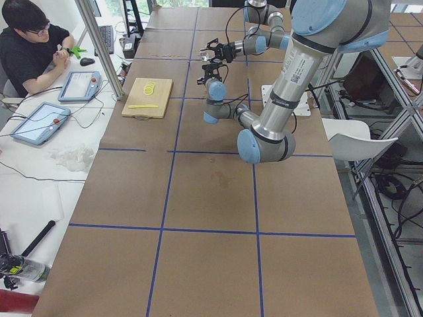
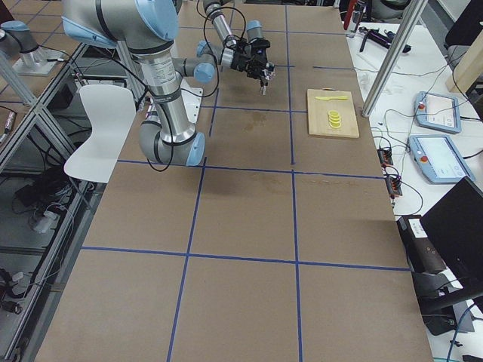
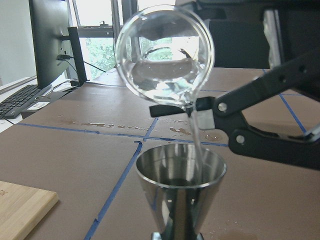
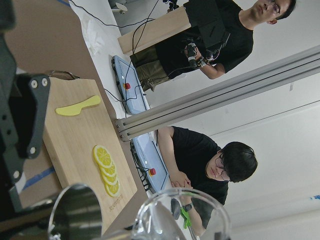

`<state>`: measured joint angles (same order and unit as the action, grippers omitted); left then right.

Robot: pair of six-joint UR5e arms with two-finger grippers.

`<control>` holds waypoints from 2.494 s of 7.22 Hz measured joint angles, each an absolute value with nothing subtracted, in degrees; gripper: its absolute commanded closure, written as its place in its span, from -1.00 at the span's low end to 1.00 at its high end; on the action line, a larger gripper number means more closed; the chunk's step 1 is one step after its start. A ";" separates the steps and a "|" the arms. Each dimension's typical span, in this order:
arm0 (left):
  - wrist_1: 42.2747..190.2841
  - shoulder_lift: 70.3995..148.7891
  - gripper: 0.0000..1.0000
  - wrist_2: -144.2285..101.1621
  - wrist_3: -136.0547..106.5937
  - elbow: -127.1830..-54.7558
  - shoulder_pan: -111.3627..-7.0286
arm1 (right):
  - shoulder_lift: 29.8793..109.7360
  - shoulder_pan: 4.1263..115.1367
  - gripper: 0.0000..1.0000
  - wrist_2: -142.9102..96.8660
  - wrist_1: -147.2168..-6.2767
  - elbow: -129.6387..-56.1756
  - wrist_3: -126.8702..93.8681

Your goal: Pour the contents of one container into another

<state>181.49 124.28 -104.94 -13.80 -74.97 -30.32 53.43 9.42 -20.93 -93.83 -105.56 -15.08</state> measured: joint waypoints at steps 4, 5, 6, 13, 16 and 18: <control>181.49 124.28 1.00 -104.94 -13.72 -75.00 -30.32 | 53.11 10.19 1.00 -20.86 -94.06 -105.48 -13.55; 181.49 124.28 1.00 -104.94 -13.71 -75.03 -30.32 | 53.00 10.19 1.00 -20.84 -94.49 -105.42 -13.25; 181.49 124.28 1.00 -104.94 -13.71 -75.04 -30.32 | 52.78 10.20 1.00 -20.83 -95.37 -105.36 -12.85; 181.49 124.21 1.00 -104.94 -13.71 -75.23 -30.32 | 52.30 10.17 1.00 -19.55 -96.76 -105.00 -7.19; 181.49 124.26 1.00 -104.94 -13.71 -75.29 -30.28 | 51.98 9.99 1.00 -19.22 -97.56 -105.02 -6.84; 181.51 124.18 1.00 -104.94 -13.71 -75.25 -30.26 | 51.12 10.04 1.00 -19.37 -97.17 -105.43 -7.56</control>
